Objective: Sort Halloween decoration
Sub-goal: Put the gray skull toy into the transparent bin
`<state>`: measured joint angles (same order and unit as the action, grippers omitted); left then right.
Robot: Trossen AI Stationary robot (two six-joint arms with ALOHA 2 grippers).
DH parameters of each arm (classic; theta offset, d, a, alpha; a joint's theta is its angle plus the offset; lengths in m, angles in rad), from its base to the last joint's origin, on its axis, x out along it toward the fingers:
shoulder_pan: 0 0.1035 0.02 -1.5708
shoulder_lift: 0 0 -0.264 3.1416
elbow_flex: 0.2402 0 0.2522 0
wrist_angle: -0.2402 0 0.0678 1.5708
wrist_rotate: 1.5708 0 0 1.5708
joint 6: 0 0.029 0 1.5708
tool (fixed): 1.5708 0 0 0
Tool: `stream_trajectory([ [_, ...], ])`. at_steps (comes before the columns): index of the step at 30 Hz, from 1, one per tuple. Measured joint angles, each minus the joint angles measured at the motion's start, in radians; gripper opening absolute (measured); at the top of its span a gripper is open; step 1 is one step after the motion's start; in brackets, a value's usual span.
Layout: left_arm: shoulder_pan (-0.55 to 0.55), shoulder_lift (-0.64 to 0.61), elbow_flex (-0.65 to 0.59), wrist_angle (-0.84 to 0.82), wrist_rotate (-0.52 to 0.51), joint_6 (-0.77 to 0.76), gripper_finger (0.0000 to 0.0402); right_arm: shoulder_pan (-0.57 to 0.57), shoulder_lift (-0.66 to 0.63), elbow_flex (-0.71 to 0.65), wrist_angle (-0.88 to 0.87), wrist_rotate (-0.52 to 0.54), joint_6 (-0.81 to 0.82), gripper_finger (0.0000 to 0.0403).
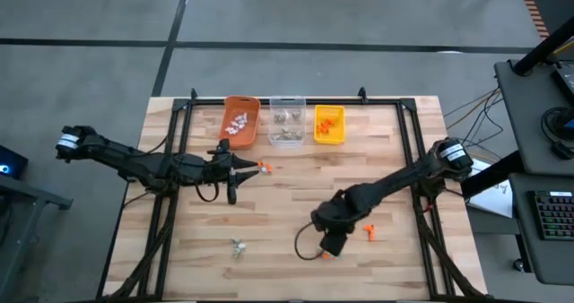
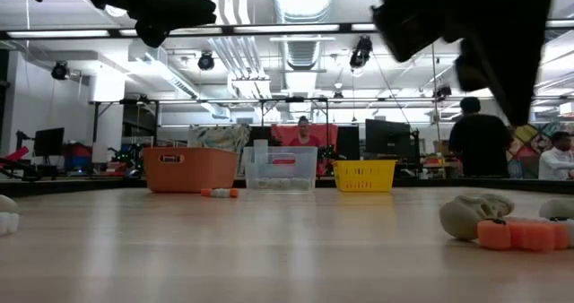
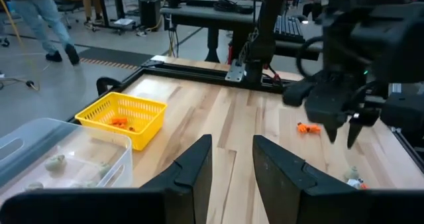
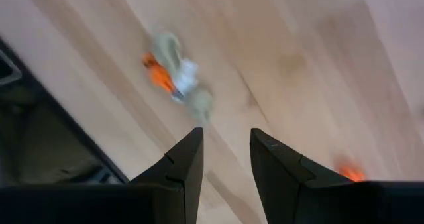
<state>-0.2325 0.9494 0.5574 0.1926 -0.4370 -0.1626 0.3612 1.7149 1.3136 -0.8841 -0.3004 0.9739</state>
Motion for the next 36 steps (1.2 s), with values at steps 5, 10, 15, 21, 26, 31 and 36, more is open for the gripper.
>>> stream_trajectory([
  [5,0.0,0.022,0.003,0.006,0.0,-0.012,0.0091,0.066,0.0,0.027,-0.106,0.04,0.111,0.0112],
  [10,0.0,0.034,0.003,0.01,0.0,-0.023,0.0091,0.121,0.0,0.013,-0.091,0.071,0.21,0.0112],
  [15,0.0,0.043,0.003,0.021,0.0,-0.03,0.0091,0.155,0.002,0.01,-0.004,0.14,0.162,0.0112],
  [21,0.0,0.044,0.003,0.024,0.001,-0.038,0.0091,0.232,0.026,0.01,0.038,0.179,-0.081,0.0112],
  [26,0.0,0.044,0.003,0.026,0.001,-0.038,0.0091,0.32,0.087,0.012,0.041,0.27,-0.139,0.0112],
  [31,0.0,0.044,0.003,0.029,0.001,-0.038,0.0091,0.331,0.117,0.012,0.075,0.315,-0.09,0.0112],
  [36,0.0,0.044,0.003,0.026,0.001,-0.038,0.0091,0.33,0.12,0.012,0.084,0.329,-0.055,0.0112],
])
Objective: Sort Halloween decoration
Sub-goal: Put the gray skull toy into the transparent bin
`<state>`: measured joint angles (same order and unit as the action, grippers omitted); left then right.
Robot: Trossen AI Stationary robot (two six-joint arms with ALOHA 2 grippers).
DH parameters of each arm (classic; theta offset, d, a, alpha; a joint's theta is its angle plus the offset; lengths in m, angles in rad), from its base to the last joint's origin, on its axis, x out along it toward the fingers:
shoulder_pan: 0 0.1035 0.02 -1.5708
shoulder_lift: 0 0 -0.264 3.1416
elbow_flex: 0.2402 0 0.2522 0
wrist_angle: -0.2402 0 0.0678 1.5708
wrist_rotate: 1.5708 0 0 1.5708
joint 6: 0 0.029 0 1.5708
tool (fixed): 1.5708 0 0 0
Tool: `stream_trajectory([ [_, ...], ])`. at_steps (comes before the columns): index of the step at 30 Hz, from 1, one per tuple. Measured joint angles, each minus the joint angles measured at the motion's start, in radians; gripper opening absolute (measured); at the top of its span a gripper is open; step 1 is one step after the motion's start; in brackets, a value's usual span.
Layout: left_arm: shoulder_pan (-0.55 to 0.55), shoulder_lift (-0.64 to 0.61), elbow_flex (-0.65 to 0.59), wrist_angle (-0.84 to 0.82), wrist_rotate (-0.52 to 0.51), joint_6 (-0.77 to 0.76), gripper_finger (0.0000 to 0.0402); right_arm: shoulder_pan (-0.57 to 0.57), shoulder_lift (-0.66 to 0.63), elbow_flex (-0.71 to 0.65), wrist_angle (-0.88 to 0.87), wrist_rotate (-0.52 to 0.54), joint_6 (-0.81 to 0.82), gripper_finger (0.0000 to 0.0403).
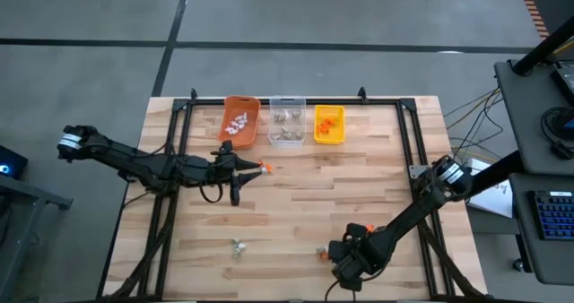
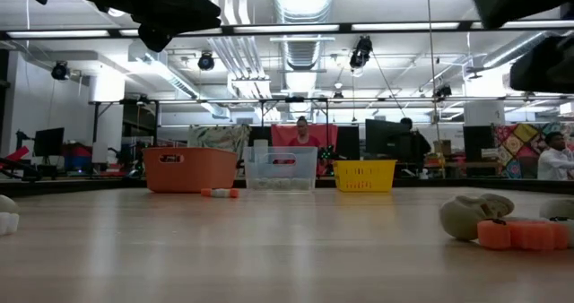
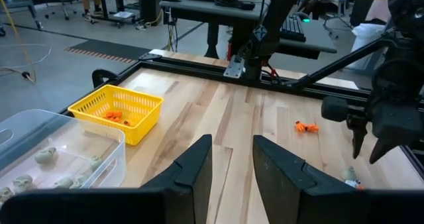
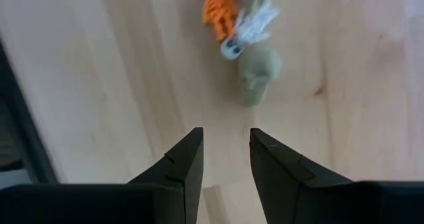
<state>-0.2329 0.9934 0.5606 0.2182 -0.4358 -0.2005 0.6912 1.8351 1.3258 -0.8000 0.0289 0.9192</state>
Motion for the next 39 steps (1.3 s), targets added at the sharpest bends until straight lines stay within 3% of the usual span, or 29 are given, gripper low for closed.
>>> stream_trajectory([
  [5,0.0,0.0,0.0,0.0,0.0,0.0,0.0091,-0.017,0.002,0.0,0.003,0.056,-0.009,0.0112],
  [29,-0.001,0.0,0.0,0.006,0.0,-0.01,0.0091,-0.037,0.104,0.014,0.032,0.051,-0.108,0.011],
  [39,-0.006,0.0,0.0,0.004,0.001,-0.018,0.0091,-0.038,0.105,0.027,0.028,0.048,-0.107,0.0085],
])
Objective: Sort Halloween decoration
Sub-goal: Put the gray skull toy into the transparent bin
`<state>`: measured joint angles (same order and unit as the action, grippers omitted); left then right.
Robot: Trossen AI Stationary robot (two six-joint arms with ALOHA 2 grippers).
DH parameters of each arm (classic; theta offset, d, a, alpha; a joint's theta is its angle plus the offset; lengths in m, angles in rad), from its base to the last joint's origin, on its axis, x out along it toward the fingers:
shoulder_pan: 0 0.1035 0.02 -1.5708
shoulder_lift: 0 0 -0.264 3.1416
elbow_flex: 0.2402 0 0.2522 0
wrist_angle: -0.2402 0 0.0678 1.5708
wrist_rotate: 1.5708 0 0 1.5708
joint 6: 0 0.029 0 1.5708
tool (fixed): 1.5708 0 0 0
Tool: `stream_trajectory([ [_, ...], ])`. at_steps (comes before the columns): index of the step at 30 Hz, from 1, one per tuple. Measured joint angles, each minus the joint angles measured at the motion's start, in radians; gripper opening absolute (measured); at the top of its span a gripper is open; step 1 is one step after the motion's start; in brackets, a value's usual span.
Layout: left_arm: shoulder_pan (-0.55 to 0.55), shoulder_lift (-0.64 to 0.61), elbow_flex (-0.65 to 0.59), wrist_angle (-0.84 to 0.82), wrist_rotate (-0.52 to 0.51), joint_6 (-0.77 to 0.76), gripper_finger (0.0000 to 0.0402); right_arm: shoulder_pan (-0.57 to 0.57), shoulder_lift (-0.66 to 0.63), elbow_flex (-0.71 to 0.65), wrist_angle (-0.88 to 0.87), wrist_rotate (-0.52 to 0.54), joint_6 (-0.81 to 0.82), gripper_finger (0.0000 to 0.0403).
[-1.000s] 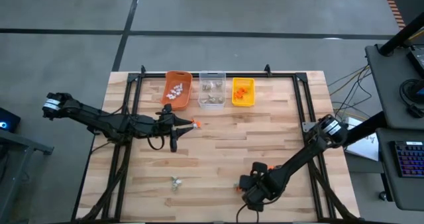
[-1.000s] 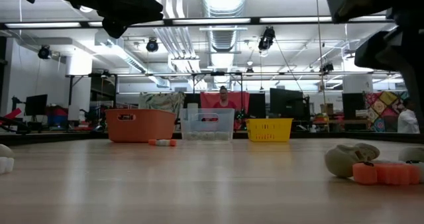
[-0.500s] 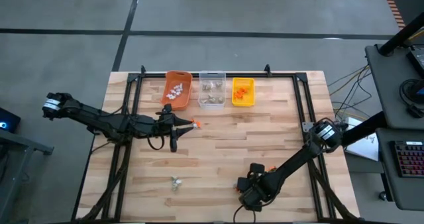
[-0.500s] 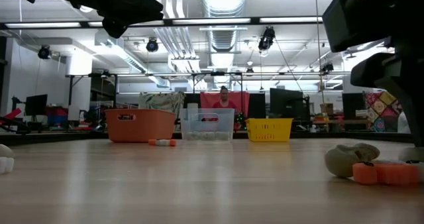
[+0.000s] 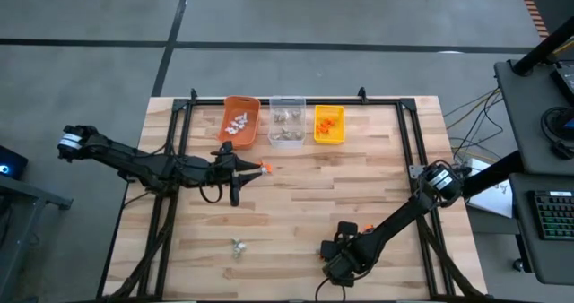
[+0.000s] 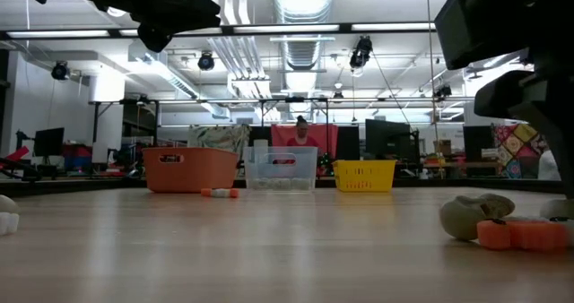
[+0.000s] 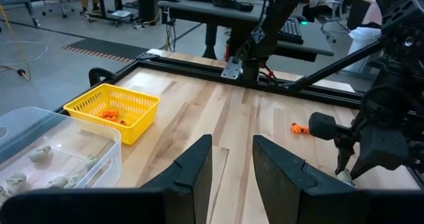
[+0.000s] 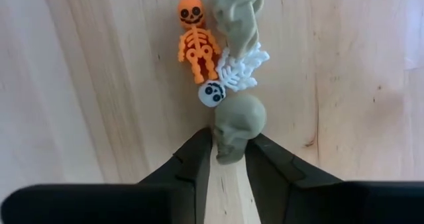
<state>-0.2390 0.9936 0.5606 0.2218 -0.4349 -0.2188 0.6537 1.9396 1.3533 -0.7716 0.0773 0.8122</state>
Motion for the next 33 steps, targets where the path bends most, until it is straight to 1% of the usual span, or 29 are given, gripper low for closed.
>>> stream_trajectory([
  [7,-0.003,0.0,-0.005,0.0,0.0,0.0,0.0091,0.0,0.0,0.001,0.004,-0.003,0.003,0.0047],
  [11,-0.003,0.0,-0.006,0.001,0.0,-0.003,0.0091,0.0,0.0,0.001,0.004,-0.006,0.004,0.0035],
  [19,-0.003,0.0,-0.006,0.003,0.0,-0.004,0.0091,0.0,-0.014,0.0,-0.013,-0.008,0.004,0.0033],
  [24,-0.003,0.0,-0.006,0.003,0.0,-0.006,0.0091,-0.014,-0.063,-0.001,-0.063,-0.01,0.004,0.0033],
  [30,-0.003,0.0,-0.006,0.003,0.0,-0.008,0.0091,-0.062,-0.129,-0.001,-0.112,0.004,-0.028,0.0033],
  [33,-0.003,0.0,-0.006,0.003,0.0,-0.008,0.0091,-0.105,-0.165,0.0,-0.113,0.046,-0.088,0.0033],
])
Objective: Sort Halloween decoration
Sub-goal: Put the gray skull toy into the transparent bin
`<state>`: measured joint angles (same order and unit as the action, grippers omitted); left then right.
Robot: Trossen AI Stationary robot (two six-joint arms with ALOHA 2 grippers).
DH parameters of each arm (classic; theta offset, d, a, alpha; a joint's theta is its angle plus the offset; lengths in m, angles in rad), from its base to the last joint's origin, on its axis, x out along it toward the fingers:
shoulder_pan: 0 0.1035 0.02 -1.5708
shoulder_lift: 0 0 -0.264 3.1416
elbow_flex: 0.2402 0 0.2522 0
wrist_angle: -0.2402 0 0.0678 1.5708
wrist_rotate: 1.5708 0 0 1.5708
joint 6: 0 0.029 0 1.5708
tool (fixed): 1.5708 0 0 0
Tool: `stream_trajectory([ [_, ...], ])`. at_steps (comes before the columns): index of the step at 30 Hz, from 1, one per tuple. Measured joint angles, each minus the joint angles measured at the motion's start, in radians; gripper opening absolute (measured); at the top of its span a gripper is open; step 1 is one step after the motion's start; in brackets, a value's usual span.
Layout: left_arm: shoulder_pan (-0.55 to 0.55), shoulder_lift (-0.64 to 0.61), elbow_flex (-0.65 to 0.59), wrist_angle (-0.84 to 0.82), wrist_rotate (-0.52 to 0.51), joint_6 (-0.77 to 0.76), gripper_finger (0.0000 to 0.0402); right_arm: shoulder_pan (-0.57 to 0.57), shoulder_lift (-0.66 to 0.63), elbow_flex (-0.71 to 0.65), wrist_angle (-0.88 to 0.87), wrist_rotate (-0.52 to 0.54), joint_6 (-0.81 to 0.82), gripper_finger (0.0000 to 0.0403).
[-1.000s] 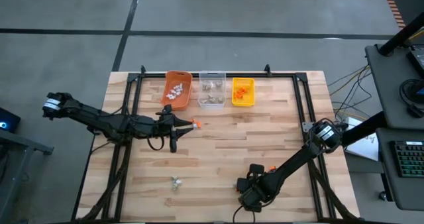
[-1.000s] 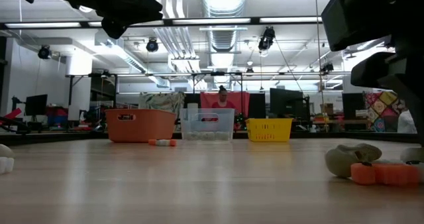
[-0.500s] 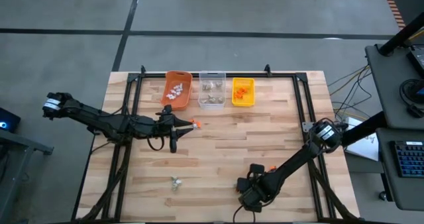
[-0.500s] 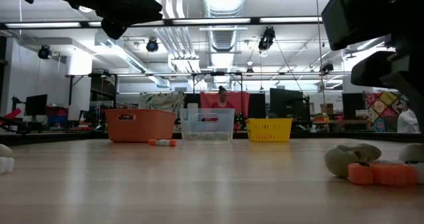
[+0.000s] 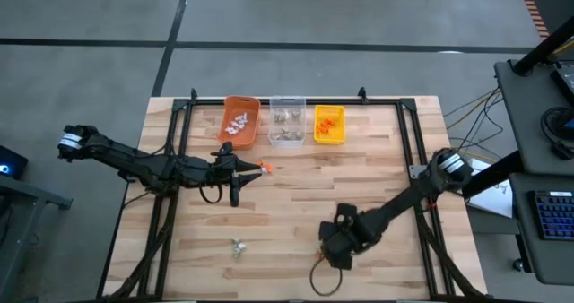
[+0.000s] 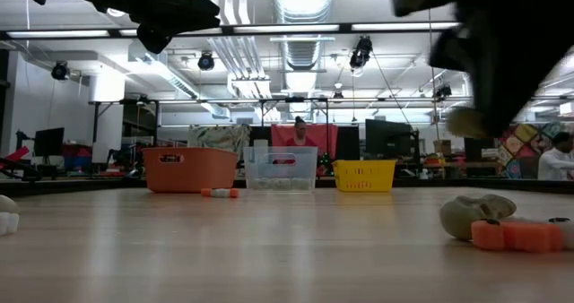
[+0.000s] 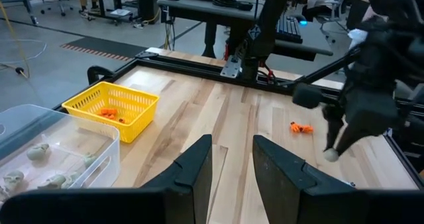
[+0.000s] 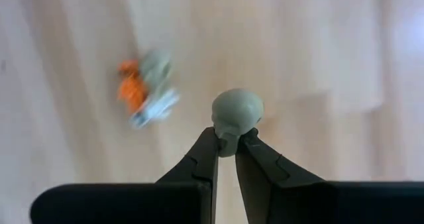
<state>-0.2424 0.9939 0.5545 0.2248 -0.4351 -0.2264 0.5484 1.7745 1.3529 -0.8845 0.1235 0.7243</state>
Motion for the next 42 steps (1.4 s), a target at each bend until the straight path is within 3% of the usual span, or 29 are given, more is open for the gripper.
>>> stream_trajectory([
  [10,-0.001,0.0,0.0,0.0,0.0,0.0,0.0091,-0.259,-0.053,0.0,0.063,0.176,-0.396,0.0033],
  [17,-0.001,0.0,0.0,0.0,0.0,0.0,0.0091,-0.482,-0.053,-0.001,0.429,0.185,-0.771,0.0033],
  [20,-0.001,0.0,0.0,0.0,0.0,0.0,0.0091,-0.574,-0.053,-0.001,0.624,0.111,-0.874,0.0033],
  [24,-0.001,0.0,0.0,0.008,0.0,0.0,0.0091,-0.697,-0.054,-0.015,0.812,-0.025,-0.898,0.0033],
  [29,-0.001,0.0,0.0,0.008,0.0,0.0,0.0091,-0.838,-0.044,-0.063,0.932,-0.017,-0.788,0.0033],
  [35,-0.001,0.0,0.0,0.015,-0.002,0.006,0.0091,-0.969,0.013,-0.087,0.903,-0.016,-0.579,0.0034],
  [42,0.0,0.001,0.001,0.02,-0.003,0.007,0.0091,-0.985,0.027,-0.09,0.879,-0.026,-0.583,0.0034],
])
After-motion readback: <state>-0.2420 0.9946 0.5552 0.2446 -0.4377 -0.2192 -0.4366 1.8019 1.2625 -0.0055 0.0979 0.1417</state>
